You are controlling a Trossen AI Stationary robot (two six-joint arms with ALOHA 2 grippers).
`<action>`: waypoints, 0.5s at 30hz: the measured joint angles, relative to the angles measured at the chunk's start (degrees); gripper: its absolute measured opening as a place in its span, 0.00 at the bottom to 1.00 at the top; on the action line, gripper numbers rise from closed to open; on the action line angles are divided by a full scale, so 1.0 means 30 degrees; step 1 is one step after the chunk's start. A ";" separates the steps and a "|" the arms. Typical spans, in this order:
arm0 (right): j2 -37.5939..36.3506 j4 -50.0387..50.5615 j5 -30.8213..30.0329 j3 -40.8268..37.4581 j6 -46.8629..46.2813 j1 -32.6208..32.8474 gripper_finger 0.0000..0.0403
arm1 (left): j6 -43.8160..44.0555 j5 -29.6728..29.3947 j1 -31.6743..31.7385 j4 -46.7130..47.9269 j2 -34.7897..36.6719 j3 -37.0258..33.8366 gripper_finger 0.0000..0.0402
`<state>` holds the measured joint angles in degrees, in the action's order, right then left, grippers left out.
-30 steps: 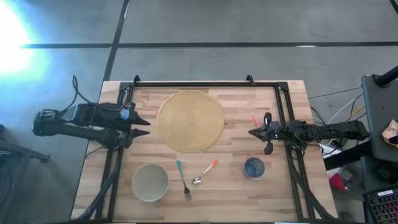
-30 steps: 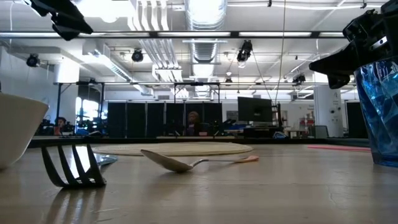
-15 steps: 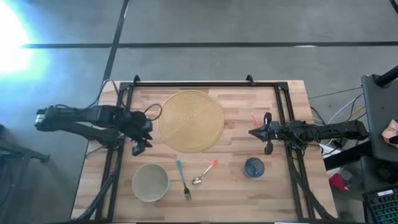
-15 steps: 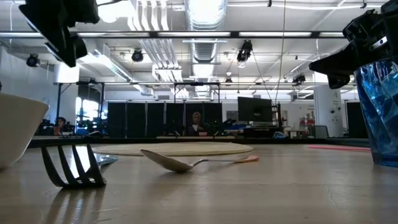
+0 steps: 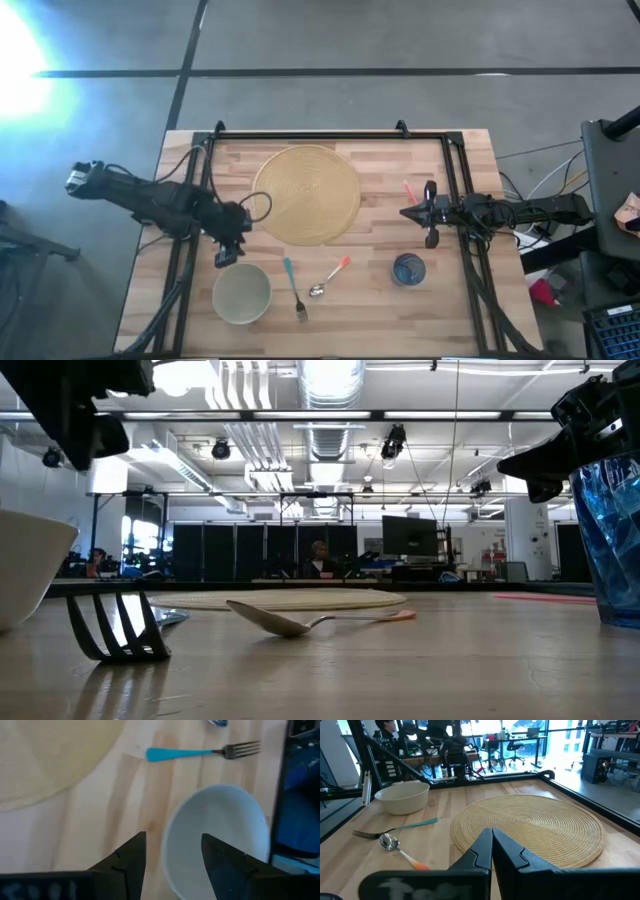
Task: Pick & Place Utensil
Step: Put the gray bowl on the brown mat
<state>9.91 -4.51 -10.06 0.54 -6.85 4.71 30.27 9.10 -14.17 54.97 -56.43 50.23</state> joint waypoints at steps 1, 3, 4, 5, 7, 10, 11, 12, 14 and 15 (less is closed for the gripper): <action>0.0000 0.0000 0.0007 0.0000 0.0000 0.0006 0.02 | 0.0444 -0.0131 -0.0405 0.0014 -0.0126 0.0011 0.45; 0.0000 0.0000 0.0005 0.0002 -0.0005 0.0005 0.02 | 0.1304 -0.0440 -0.1186 0.0032 -0.0401 0.0011 0.45; 0.0000 0.0000 0.0004 0.0000 0.0000 0.0000 0.02 | 0.1710 -0.0537 -0.1538 0.0032 -0.0524 0.0011 0.45; 0.0000 0.0000 0.0004 0.0004 0.0000 0.0004 0.02 | 0.2106 -0.0647 -0.1888 0.0032 -0.0621 0.0011 0.45; 0.0000 0.0000 0.0002 0.0003 0.0000 0.0004 0.02 | 0.2953 -0.0836 -0.2594 0.0032 -0.0890 0.0011 0.45; 0.0000 0.0000 0.0007 0.0000 0.0000 0.0007 0.02 | 0.3874 -0.1227 -0.3564 0.0032 -0.1329 0.0011 0.45; 0.0000 0.0000 0.0001 0.0007 0.0000 0.0000 0.02 | 0.4078 -0.1428 -0.3852 0.0037 -0.1467 0.0011 0.45; 0.0000 0.0000 0.0002 0.0000 -0.0002 0.0000 0.02 | 0.4276 -0.1704 -0.4102 0.0033 -0.1627 0.0011 0.45; 0.0000 0.0000 0.0000 0.0003 -0.0002 0.0005 0.02 | 0.4476 -0.2144 -0.4540 0.0032 -0.1950 0.0011 0.45; 0.0000 0.0000 0.0004 0.0004 -0.0005 0.0000 0.02 | 0.4562 -0.2372 -0.4698 0.0039 -0.2106 0.0011 0.45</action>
<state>9.91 -4.51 -10.05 0.55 -6.87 4.71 43.95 1.98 -28.26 55.09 -62.75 50.26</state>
